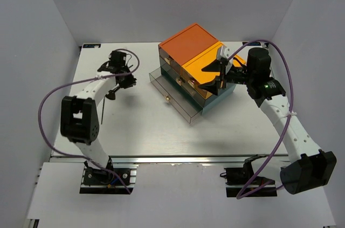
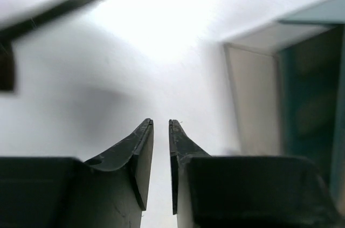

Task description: Organize the makeup

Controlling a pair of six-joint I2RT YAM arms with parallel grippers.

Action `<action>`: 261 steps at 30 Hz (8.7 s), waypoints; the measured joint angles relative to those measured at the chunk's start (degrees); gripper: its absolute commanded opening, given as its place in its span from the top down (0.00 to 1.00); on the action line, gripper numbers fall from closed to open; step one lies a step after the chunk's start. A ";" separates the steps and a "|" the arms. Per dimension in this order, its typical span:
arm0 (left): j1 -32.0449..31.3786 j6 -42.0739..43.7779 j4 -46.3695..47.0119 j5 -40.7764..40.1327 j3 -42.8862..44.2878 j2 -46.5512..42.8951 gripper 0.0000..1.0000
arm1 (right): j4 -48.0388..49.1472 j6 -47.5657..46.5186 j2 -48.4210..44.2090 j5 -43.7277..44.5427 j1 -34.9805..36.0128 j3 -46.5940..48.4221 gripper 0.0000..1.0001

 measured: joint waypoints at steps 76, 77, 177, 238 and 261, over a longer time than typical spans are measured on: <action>-1.81 -21.51 42.05 22.23 -18.95 -8.28 1.00 | 1.60 2.10 -3.06 2.03 -0.02 -3.61 0.23; -3.72 -24.15 44.19 21.18 -19.06 -8.15 0.99 | 1.62 2.25 -3.19 2.01 -0.02 -3.87 0.23; 20.55 39.58 -9.11 -5.27 -3.26 7.37 0.62 | -13.09 -0.63 28.24 18.91 26.29 23.41 0.23; 2.14 -3.21 17.07 21.40 -20.52 -15.19 0.30 | -22.03 -10.91 29.31 5.16 26.27 20.28 0.11; 9.18 -0.33 1.66 8.57 -16.55 -19.32 1.00 | -20.00 -15.19 24.46 15.78 36.22 6.58 0.16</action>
